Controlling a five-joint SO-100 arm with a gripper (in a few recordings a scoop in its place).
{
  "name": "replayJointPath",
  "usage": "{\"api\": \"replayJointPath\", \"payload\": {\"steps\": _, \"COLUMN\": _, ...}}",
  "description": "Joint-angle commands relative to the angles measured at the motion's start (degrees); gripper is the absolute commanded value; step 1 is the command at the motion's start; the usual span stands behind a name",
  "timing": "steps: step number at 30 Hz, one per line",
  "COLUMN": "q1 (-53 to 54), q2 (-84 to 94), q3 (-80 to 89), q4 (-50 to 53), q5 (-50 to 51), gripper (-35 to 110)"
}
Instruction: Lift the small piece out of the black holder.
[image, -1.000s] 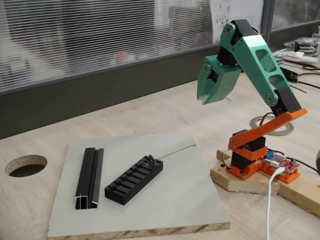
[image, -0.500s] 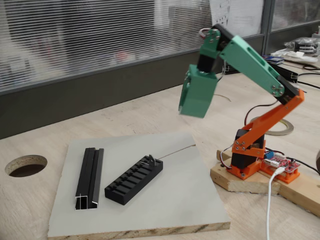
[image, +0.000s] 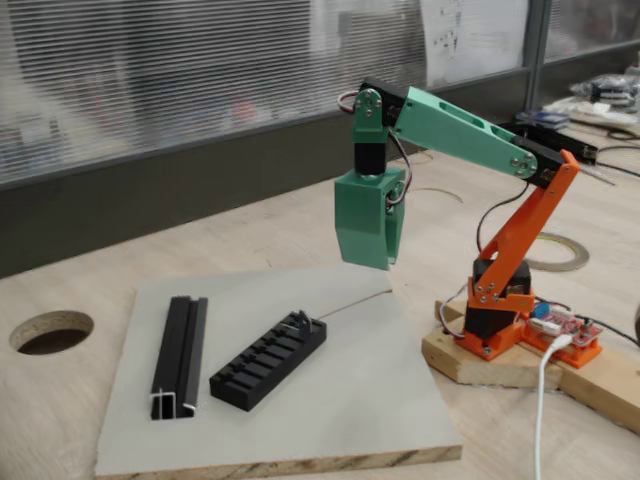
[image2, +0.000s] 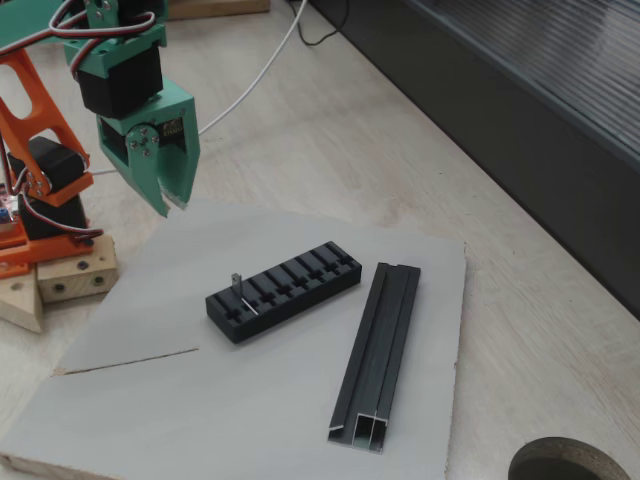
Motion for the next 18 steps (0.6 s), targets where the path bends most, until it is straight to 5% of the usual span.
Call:
{"api": "replayJointPath", "payload": {"steps": 1, "q1": -0.4, "q2": 0.2, "q3": 0.0, "q4": 1.7, "q5": 1.8, "gripper": 14}}
{"api": "replayJointPath", "payload": {"steps": 18, "q1": -1.1, "q2": -6.5, "q3": 1.2, "q4": -16.8, "q5": 2.4, "gripper": 14}}
